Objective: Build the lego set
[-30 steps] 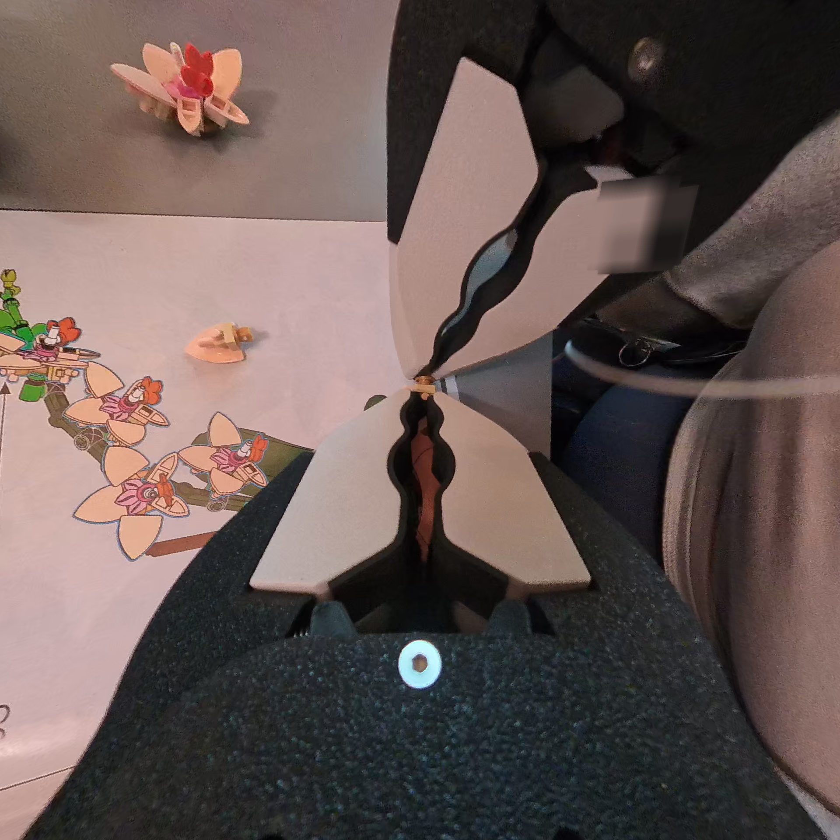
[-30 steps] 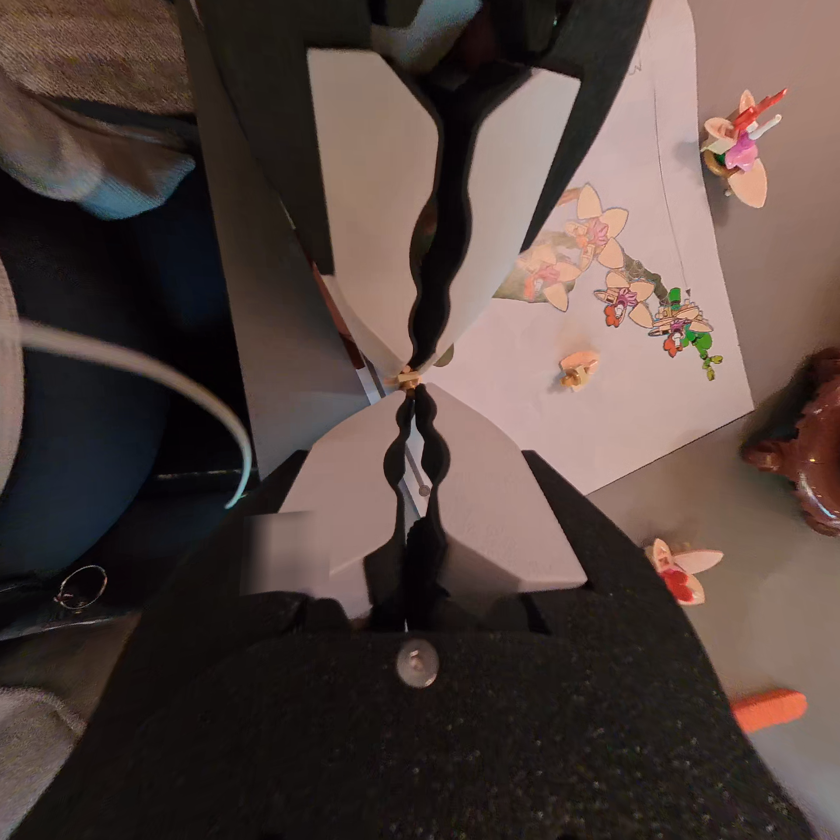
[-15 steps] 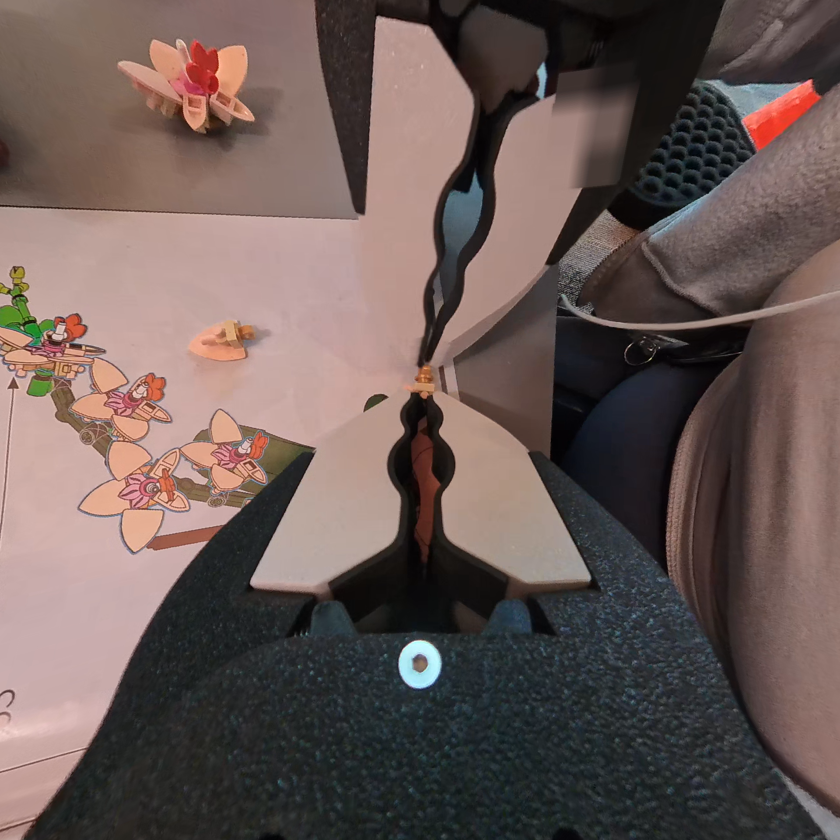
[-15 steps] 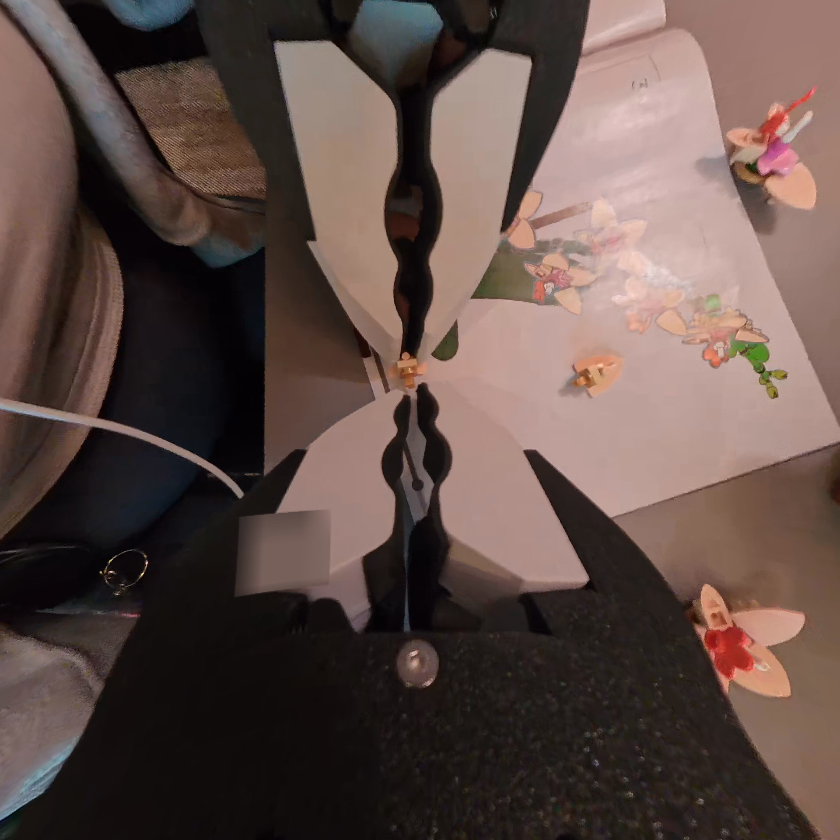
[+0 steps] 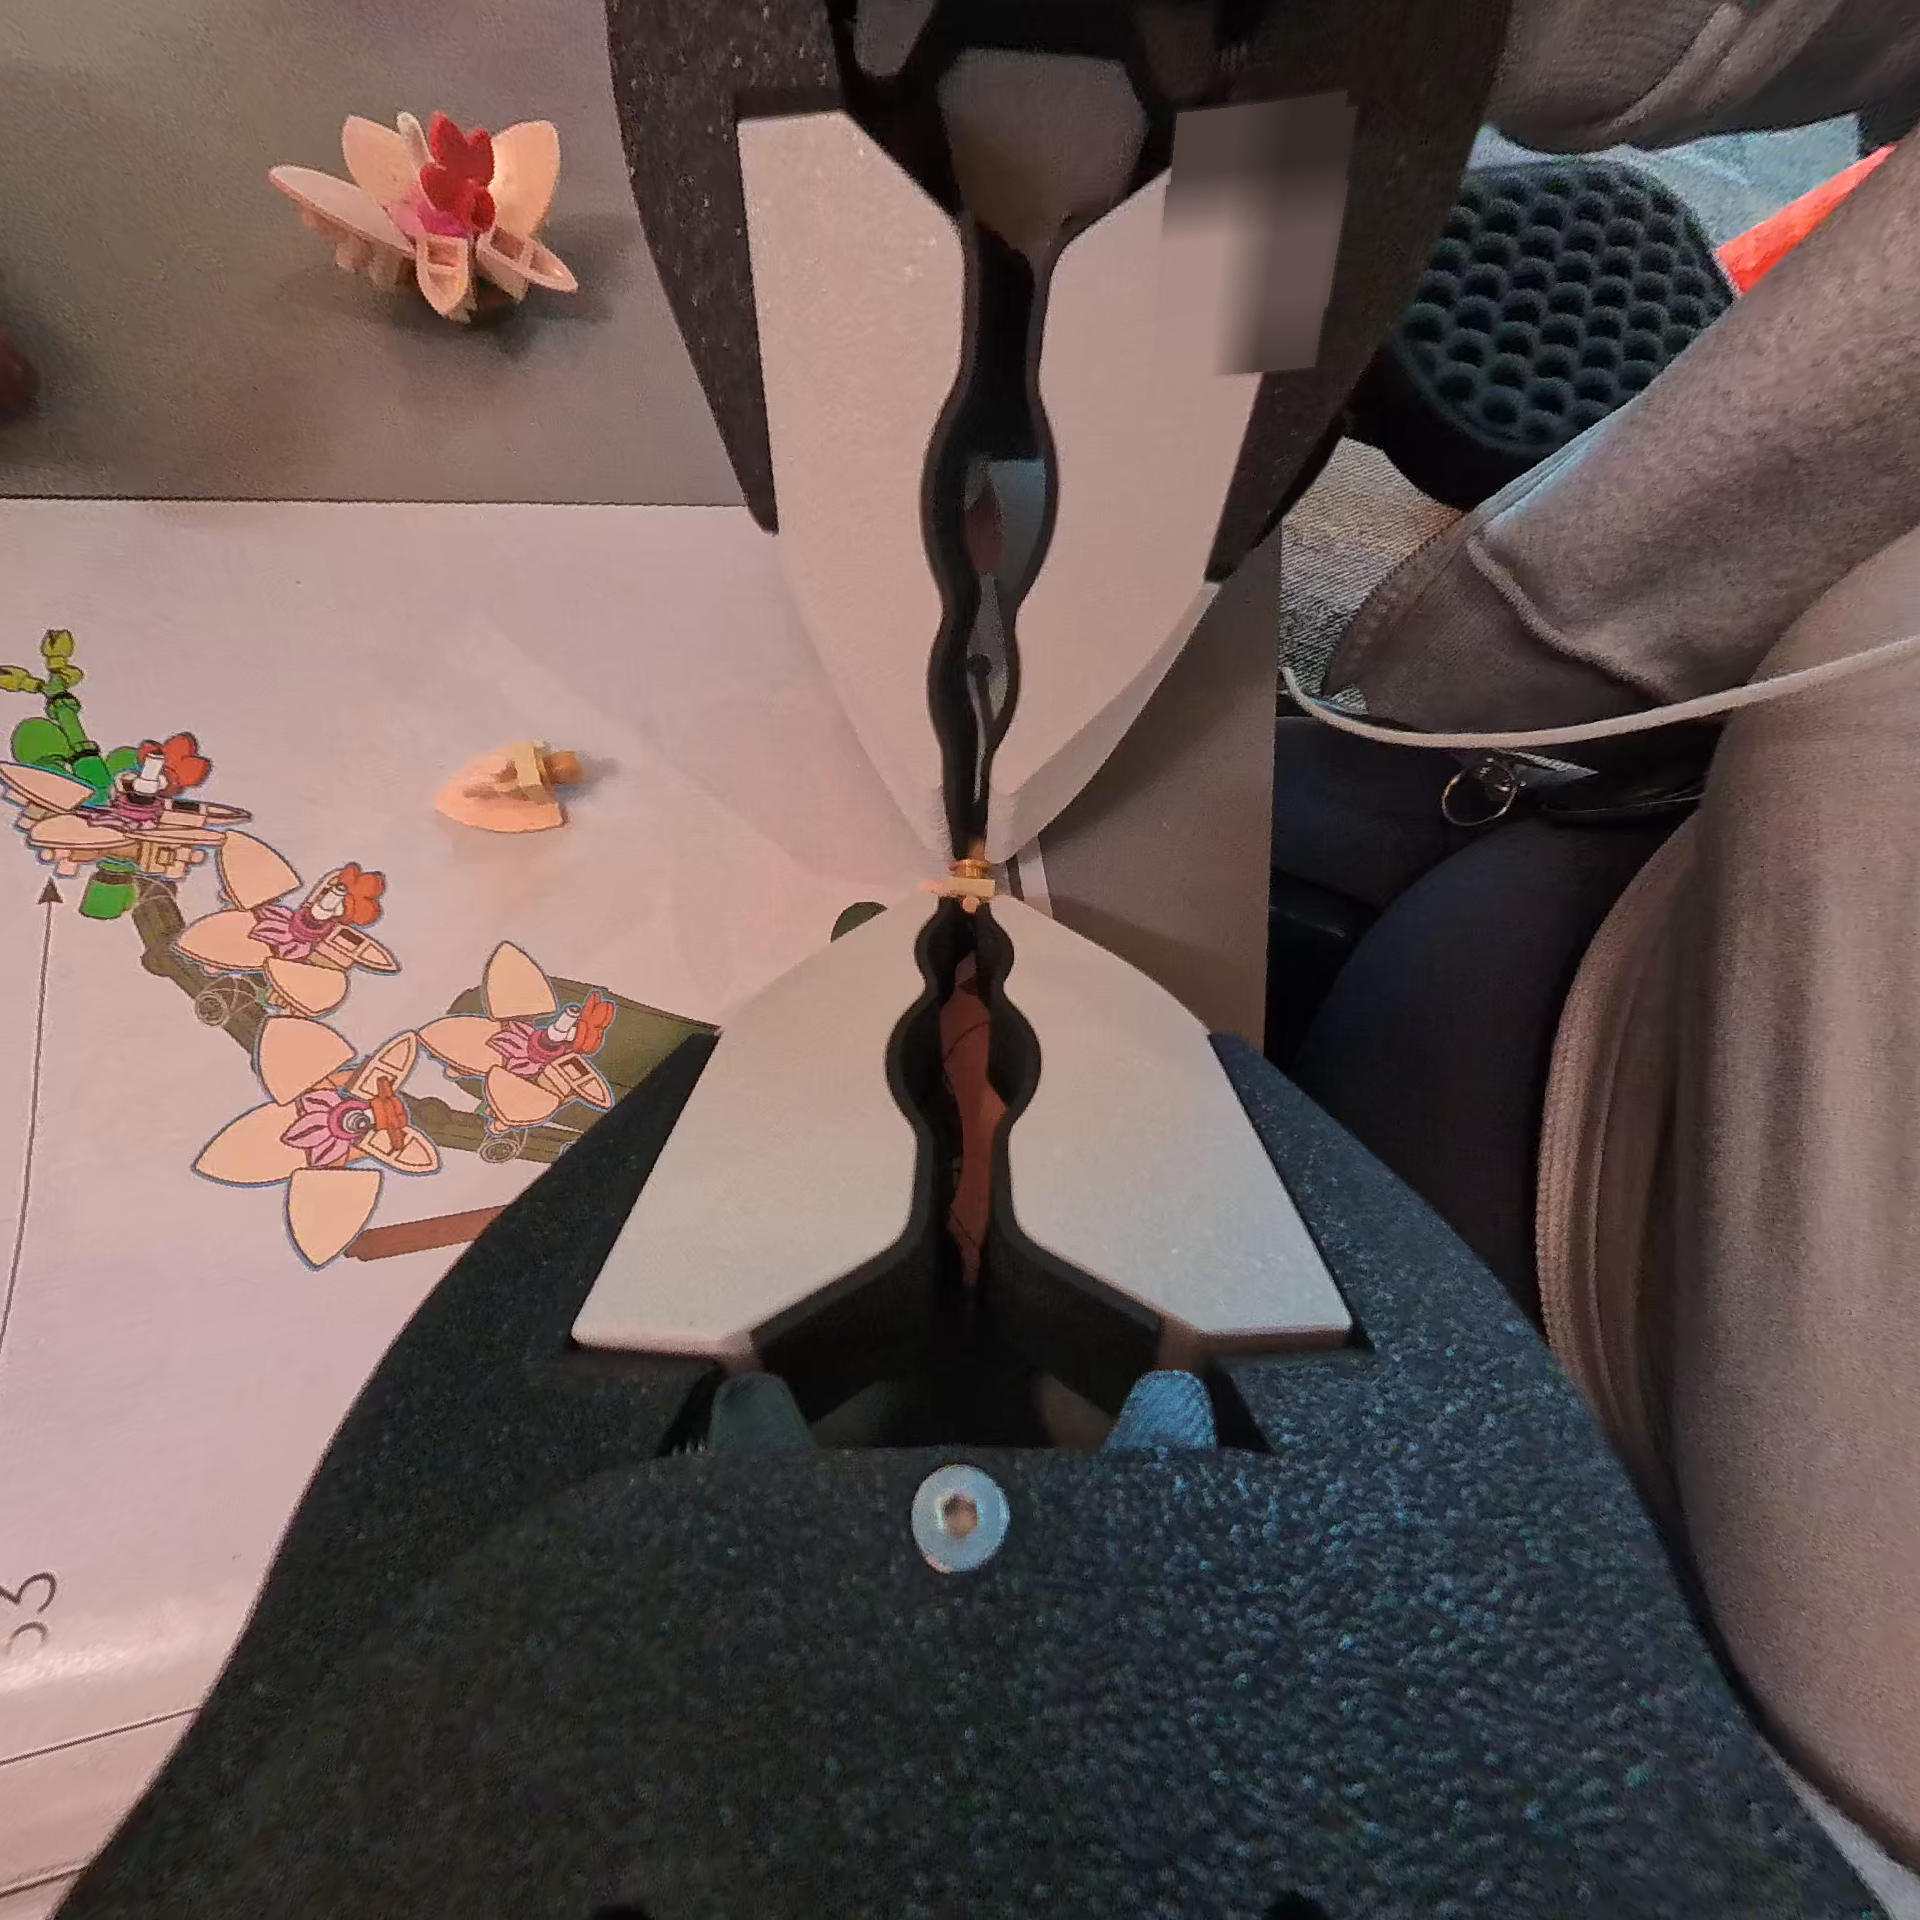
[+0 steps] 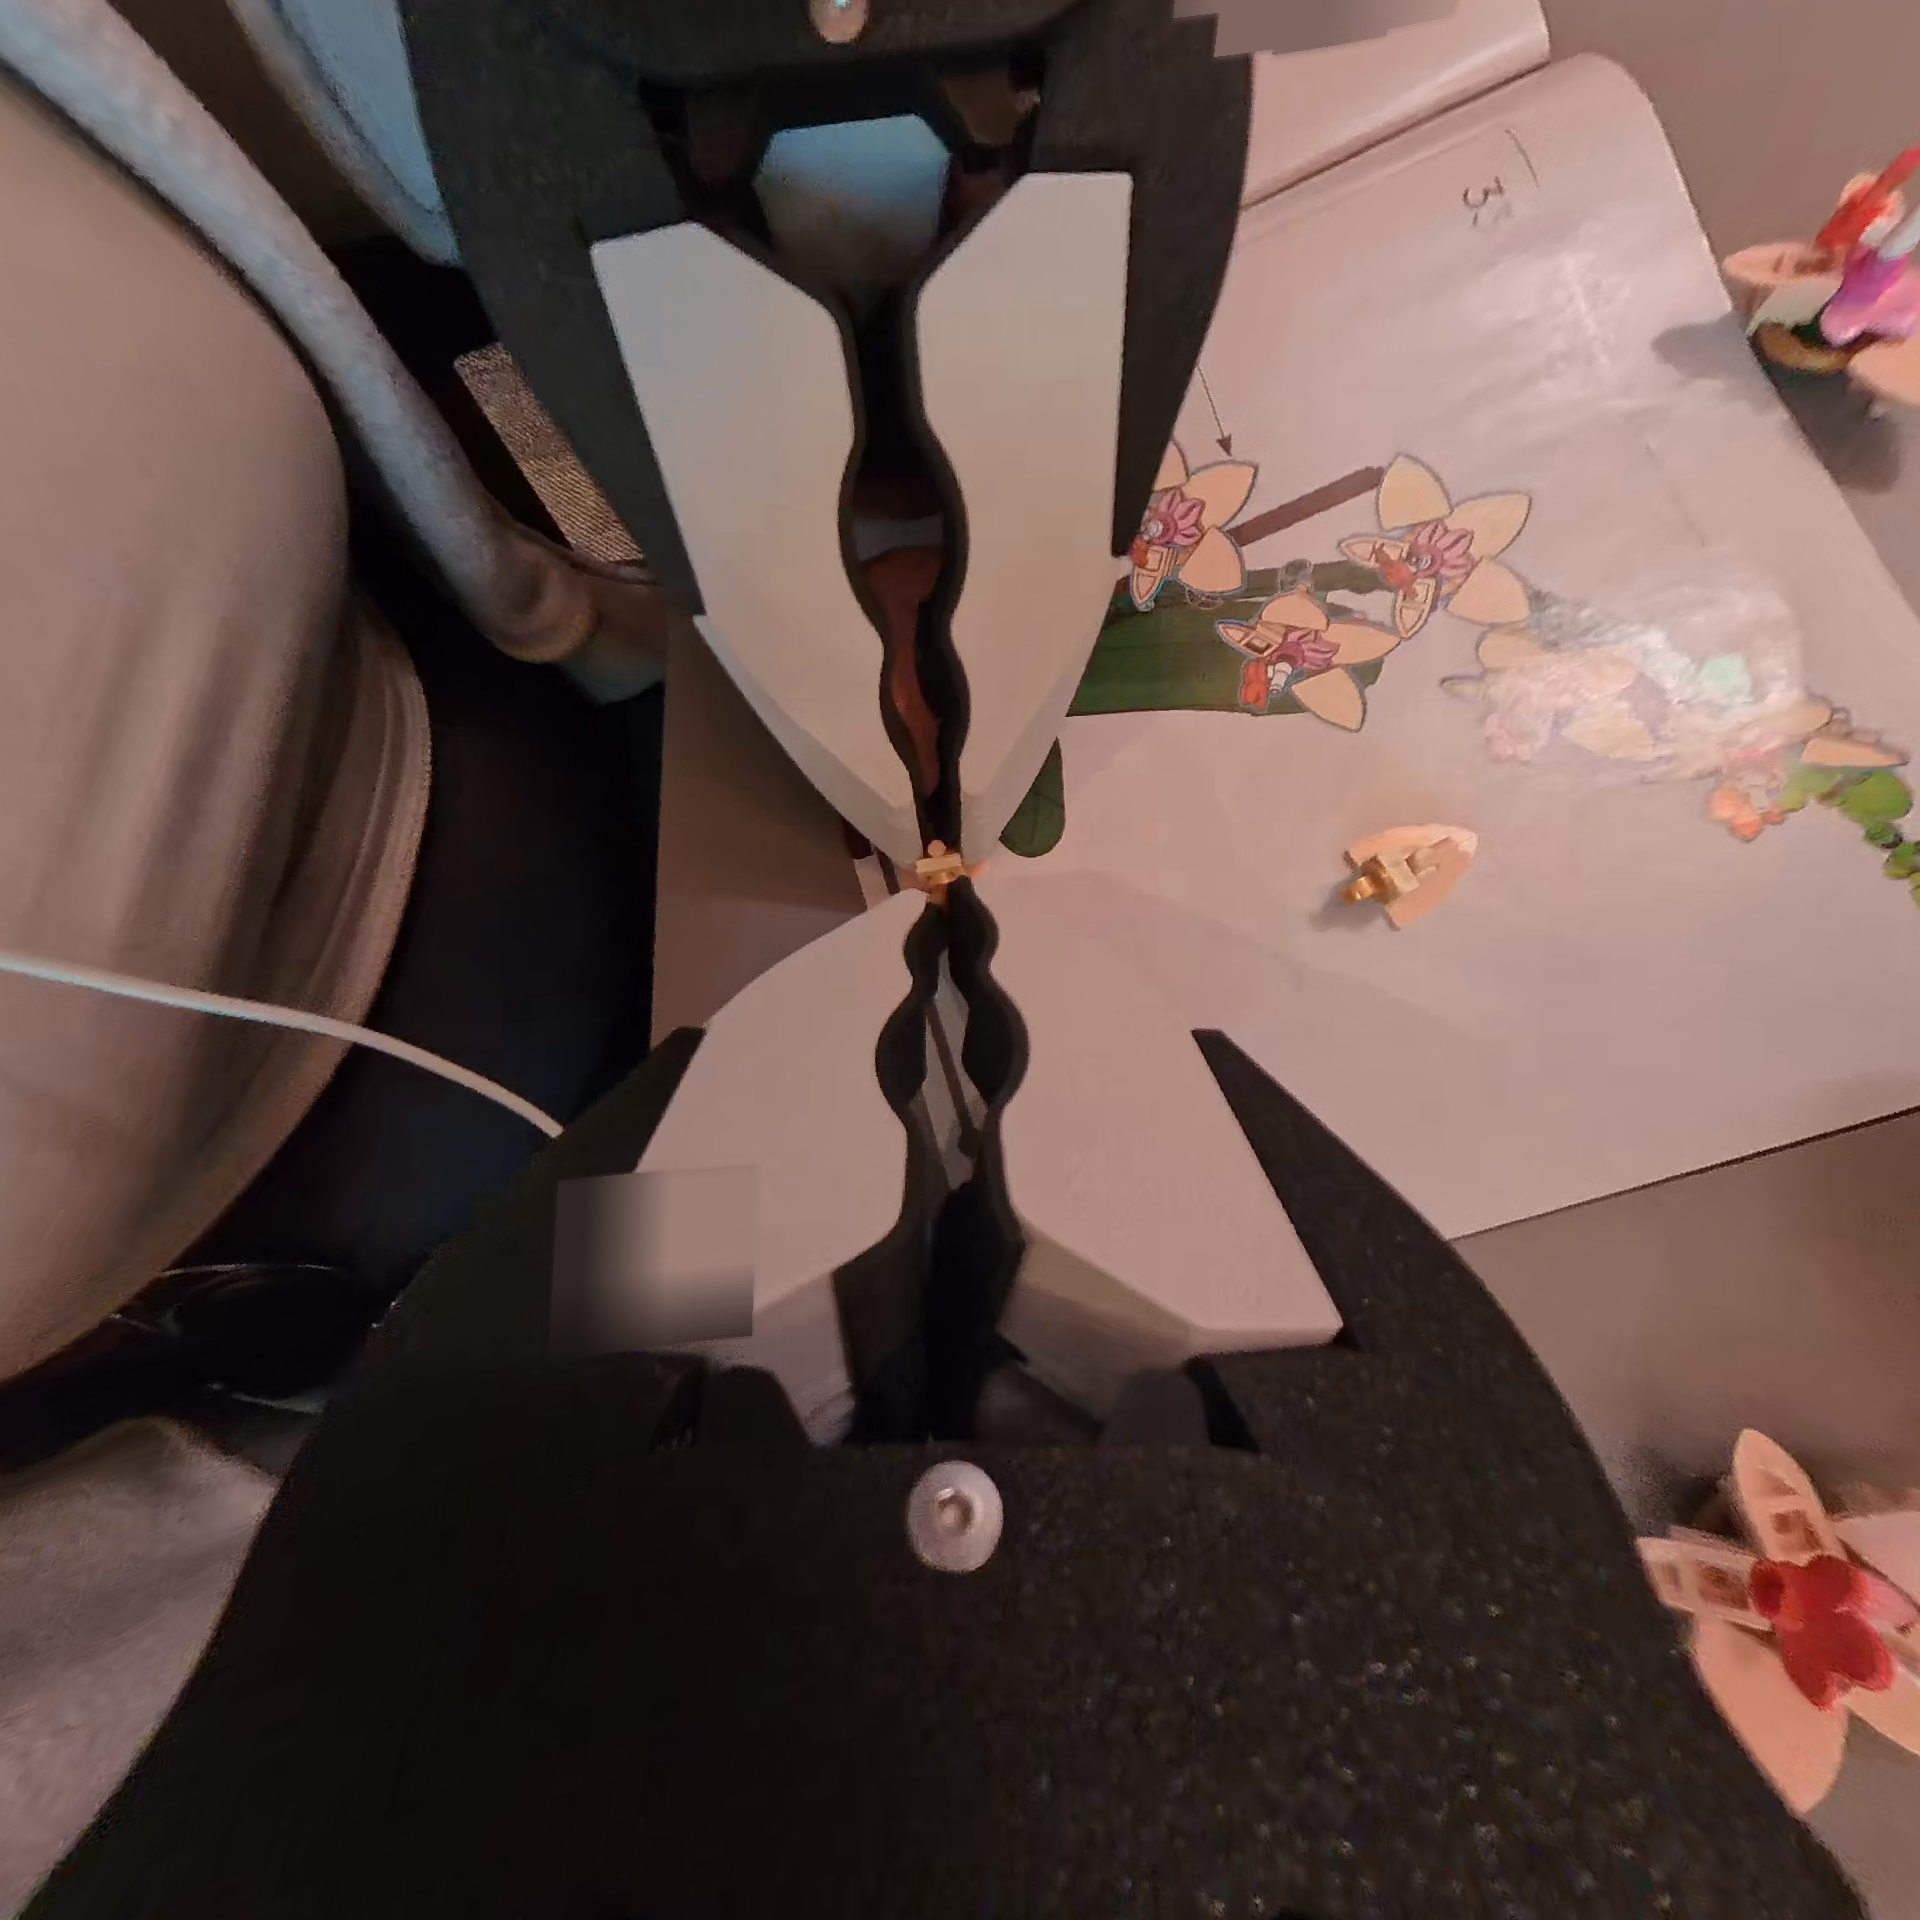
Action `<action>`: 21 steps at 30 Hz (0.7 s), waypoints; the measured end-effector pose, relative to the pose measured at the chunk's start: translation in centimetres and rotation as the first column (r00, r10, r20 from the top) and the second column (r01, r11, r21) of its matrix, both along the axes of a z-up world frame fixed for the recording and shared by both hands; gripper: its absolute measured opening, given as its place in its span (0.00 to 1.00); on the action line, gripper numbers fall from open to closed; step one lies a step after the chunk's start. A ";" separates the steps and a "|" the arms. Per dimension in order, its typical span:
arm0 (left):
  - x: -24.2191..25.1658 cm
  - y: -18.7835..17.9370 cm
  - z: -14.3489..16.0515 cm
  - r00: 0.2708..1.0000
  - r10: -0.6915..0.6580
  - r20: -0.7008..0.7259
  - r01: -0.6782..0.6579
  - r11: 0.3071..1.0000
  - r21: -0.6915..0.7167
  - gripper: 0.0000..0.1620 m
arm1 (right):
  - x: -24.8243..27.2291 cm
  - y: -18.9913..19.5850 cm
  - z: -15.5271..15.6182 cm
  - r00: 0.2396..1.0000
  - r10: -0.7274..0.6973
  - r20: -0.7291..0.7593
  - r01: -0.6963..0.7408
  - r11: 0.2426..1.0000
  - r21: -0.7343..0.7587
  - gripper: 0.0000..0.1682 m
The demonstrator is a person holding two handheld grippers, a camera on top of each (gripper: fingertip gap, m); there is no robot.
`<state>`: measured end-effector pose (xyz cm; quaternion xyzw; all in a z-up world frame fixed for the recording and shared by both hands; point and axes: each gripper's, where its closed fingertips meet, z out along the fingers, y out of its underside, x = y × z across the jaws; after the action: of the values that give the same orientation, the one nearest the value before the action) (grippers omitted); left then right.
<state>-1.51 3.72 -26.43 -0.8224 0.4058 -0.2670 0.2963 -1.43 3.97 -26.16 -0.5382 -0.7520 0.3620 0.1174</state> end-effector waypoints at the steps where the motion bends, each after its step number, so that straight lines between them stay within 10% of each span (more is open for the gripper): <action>1: 0.0 0.0 0.0 1.000 -0.002 -0.009 0.002 1.000 0.007 0.02 | 0.0 0.0 0.0 1.000 -0.009 0.012 0.010 1.000 -0.012 0.01; 21: 0.0 0.0 0.0 1.000 -0.008 -0.004 0.008 1.000 0.024 0.02 | -0.2 -0.3 0.1 0.976 -0.125 0.180 0.132 0.991 -0.025 0.00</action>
<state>-1.48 3.74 -26.46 -0.8175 0.4130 -0.2617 0.3043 -1.61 3.69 -26.11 -0.6181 -0.7163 0.3178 0.0629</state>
